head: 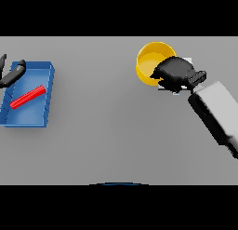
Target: Pick up the red beaker and tilt it to pour out 1 green nut into yellow bowl. Pick up the yellow bowl and place it on the metallic measuring scale.
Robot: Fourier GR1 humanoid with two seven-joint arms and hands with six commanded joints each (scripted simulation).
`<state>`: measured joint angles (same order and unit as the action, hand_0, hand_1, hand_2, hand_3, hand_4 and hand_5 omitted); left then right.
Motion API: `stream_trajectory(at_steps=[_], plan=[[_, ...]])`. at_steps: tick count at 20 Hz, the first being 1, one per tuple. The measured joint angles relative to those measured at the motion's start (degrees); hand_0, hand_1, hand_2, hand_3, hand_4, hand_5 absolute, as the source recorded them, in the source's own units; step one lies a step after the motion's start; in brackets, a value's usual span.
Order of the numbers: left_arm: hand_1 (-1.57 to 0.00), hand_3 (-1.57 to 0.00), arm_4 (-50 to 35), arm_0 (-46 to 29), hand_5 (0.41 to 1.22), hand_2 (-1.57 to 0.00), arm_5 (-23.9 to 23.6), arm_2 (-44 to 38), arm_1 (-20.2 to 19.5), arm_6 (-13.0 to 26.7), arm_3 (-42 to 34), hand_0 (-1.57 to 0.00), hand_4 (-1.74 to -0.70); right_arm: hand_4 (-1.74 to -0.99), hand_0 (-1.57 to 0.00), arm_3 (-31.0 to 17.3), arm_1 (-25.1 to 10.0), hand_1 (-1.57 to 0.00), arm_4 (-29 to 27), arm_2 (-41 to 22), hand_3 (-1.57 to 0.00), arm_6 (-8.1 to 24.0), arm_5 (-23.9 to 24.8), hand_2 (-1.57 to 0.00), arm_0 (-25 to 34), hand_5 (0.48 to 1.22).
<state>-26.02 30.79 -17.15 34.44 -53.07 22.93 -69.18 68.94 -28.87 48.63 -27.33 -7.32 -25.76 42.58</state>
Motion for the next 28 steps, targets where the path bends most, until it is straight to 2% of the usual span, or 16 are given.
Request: stream_trajectory(at_steps=[3,5,6,7,9,10,11,12,13,18,20,22,23,24,25,28], plan=[[0.0,0.0,-0.12,0.4,0.734,0.0,0.17,-0.37,-0.26,-0.09,0.11,0.0,-0.74,-1.741,-1.57,-5.4,-1.04,-1.57,1.01,0.95,-1.15,-2.18,3.6,-1.55,0.89,1.221],[0.0,0.0,-0.26,1.0,0.735,0.0,0.44,-0.43,-0.11,0.52,0.41,0.0,-0.73,-1.741,-1.57,-9.03,-0.67,-1.57,1.24,1.78,-1.15,-2.64,5.75,-1.54,1.78,1.221],[0.0,0.0,-0.14,-0.21,0.734,0.0,0.26,-0.34,-0.75,-0.11,-0.12,0.0,-0.73,-1.741,-1.57,-10.5,-0.48,-1.57,1.47,2.12,-1.15,-1.75,6.45,-1.54,2.02,1.221],[0.0,0.0,-0.21,-0.41,0.732,0.0,0.26,-0.23,-1.16,0.2,-1.15,0.0,-0.72,-1.741,-1.57,-12.45,-0.67,-1.57,1.21,2.65,-1.16,-2.59,6.77,-1.52,2.44,1.221],[0.0,0.0,-0.16,-0.35,0.72,0.0,0.1,-0.1,-1.37,0.85,-1.67,0.0,-0.72,-1.741,-1.57,-16.32,-0.1,-1.57,1.96,2.93,-1.2,-1.96,8.31,-1.49,2.93,1.221],[0.0,0.0,-0.19,-0.51,0.717,0.0,0.2,-0.32,-1.41,0.76,-0.83,0.0,-0.72,-1.741,-1.57,-18.26,-0.08,-1.57,2.16,3.15,-1.24,-3.38,9.65,-1.47,2.93,1.221],[0.0,0.0,-0.22,-0.61,0.714,0.0,-0.14,-0.44,-1.45,0.76,-0.96,0.0,-0.72,-1.741,-1.57,-19.9,0.3,-1.57,2.36,3.46,-1.27,-2.67,9.96,-1.46,3.62,1.221],[0.0,0.0,-0.41,-0.56,0.713,0.0,-0.13,-0.53,-1.46,0.78,-1.23,0.0,-0.73,-1.741,-1.57,-22.08,0.3,-1.57,2.23,4.01,-1.29,-3.82,10.83,-1.45,4.13,1.221],[0.0,0.0,-0.44,-0.07,0.712,0.0,-0.05,-0.46,-1.09,1.23,-0.97,0.0,-0.72,-1.741,-1.57,-23.59,0.96,-1.57,2.24,4.13,-1.32,-3.57,11.19,-1.44,4.17,1.221],[0.0,0.0,0.01,-0.74,0.713,0.0,-0.04,-0.16,-1.14,0.04,-1.14,0.0,-0.73,-1.741,-1.53,-28.87,2.1,-1.57,0.94,5.94,-1.44,-4.6,10.68,-1.38,5.46,1.221],[0.0,0.0,0.26,-0.64,0.712,0.0,-0.35,0.28,-0.9,1.11,-1.31,0.0,-0.73,-1.741,-1.42,-30.21,3.01,-1.57,0.89,6.16,-1.49,-4.18,10.56,-1.36,5.76,1.221],[0.0,0.0,0.1,-0.79,0.715,0.0,-0.32,0.14,-0.88,0.81,-1.3,0.0,-0.73,-1.741,-1.4,-30.76,3.11,-1.57,1.02,6.13,-1.36,-4.51,10.41,-1.39,5.75,1.221],[0.0,0.0,0.16,-0.59,0.717,0.0,0.02,0.13,-0.93,0.92,-0.85,0.0,-0.73,-1.741,-1.33,-31.0,2.96,-1.46,1.03,6.1,-1.2,-4.6,10.03,-1.42,5.67,1.221],[0.0,0.0,-0.07,-0.4,0.72,0.0,0.18,-0.07,-0.88,0.87,-0.75,0.0,-0.73,-1.701,-1.13,-31.53,2.98,-1.32,0.87,6.36,-1.06,-4.82,9.6,-1.33,6.14,1.221],[0.0,0.0,0.06,-0.15,0.723,0.0,0.27,0.05,-0.66,1.06,-0.5,0.0,-0.73,-1.66,-0.9,-31.16,2.66,-1.15,0.43,6.68,-0.94,-6.53,9.52,-1.19,5.34,1.143],[0.0,0.0,-0.01,0.13,0.723,0.0,0.25,-0.02,0.02,0.84,0.22,0.0,-0.73,-1.563,-0.46,-31.02,3.06,-0.7,-0.17,7.33,-0.67,-3.76,7.57,-0.8,5.94,0.971]])
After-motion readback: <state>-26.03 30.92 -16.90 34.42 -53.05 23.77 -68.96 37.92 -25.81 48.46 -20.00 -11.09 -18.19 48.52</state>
